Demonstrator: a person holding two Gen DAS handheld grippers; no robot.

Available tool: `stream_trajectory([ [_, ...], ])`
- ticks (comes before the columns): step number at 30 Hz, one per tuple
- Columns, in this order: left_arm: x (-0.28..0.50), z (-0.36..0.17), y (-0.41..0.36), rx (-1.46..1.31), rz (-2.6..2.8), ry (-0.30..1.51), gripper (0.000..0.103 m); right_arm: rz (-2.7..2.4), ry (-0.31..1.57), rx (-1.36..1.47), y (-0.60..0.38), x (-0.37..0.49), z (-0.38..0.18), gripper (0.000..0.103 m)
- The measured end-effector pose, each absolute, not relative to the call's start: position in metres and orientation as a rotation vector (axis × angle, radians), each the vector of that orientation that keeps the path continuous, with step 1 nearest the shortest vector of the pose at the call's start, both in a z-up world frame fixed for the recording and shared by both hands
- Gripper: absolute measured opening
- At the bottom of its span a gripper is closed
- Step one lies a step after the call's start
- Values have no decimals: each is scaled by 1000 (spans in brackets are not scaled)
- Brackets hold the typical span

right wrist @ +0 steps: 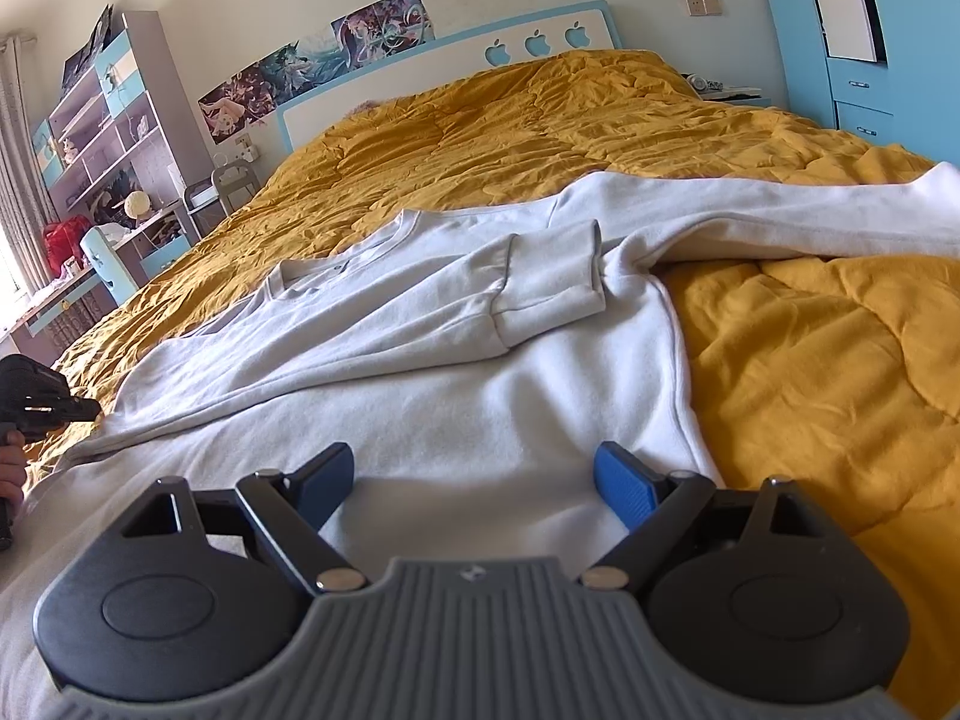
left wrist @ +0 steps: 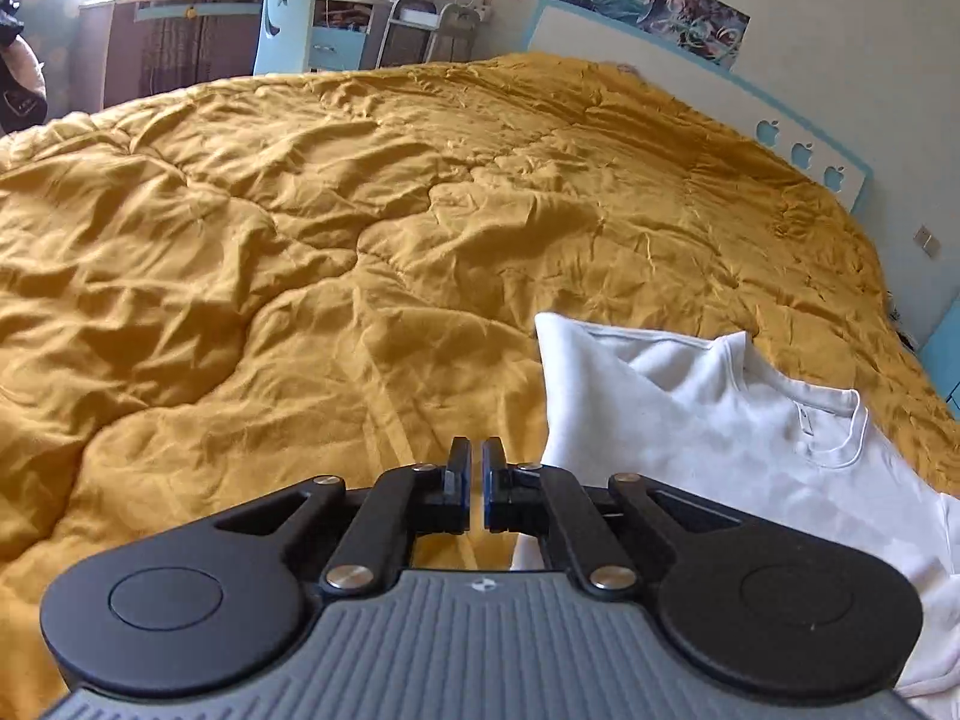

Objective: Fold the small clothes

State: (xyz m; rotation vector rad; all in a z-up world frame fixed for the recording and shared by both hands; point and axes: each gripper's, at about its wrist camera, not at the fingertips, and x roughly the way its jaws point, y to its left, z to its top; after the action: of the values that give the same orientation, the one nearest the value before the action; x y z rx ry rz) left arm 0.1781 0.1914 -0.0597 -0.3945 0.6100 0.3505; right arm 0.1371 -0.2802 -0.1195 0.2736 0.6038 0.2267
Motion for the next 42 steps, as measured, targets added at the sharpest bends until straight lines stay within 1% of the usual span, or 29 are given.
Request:
stream_trajectory([
  [1,172,-51,189,-366,352,599,10,228,604,277,-281,137,-119,84],
  [3,164,-33,183,-334,326,596,35,233,602,298,-284,137,-118,84],
  [5,156,-15,178,-330,287,584,42,241,602,344,-290,137,-117,84],
  [6,153,-9,174,-331,279,576,49,247,600,374,-294,137,-117,83],
  [7,147,-1,169,-335,270,562,53,251,596,407,-299,136,-116,83],
  [9,143,11,159,-342,242,551,79,267,587,488,-310,135,-114,83],
  [10,140,16,154,-339,226,549,83,277,575,551,-319,133,-112,83],
  [11,138,21,147,-339,206,543,85,283,560,606,-328,131,-110,83],
  [16,131,37,111,-333,95,548,87,161,400,868,-403,103,-96,83],
  [20,127,37,81,-352,12,563,87,-88,263,1061,-487,75,-98,82],
  [23,126,34,55,-337,-47,582,87,-180,151,1343,-549,58,-127,81],
  [24,127,33,49,-325,-56,590,87,-175,103,1487,-566,55,-143,77],
  [26,126,29,35,-296,-72,604,87,-161,-11,1740,-592,52,-169,75],
  [28,124,26,22,-261,-87,615,87,-161,-74,1861,-614,56,-181,75],
  [31,119,20,8,-198,-83,631,87,-188,-118,1871,-640,73,-180,76],
  [34,115,15,1,-138,-64,647,87,-214,-82,1803,-660,97,-176,74],
  [35,114,14,-1,-120,-57,650,87,-217,-68,1798,-665,104,-177,71],
  [36,113,12,-3,-98,-55,651,87,-224,-46,1789,-670,111,-180,58],
  [37,110,12,-6,-67,-65,650,87,-245,-15,1776,-675,116,-181,39],
  [39,105,11,-13,-6,-100,642,85,-289,44,1747,-681,125,-181,23],
  [40,101,11,-16,17,-115,633,85,-303,62,1741,-681,125,-182,21],
  [42,95,9,-23,45,-126,620,85,-316,80,1737,-681,122,-177,20],
])
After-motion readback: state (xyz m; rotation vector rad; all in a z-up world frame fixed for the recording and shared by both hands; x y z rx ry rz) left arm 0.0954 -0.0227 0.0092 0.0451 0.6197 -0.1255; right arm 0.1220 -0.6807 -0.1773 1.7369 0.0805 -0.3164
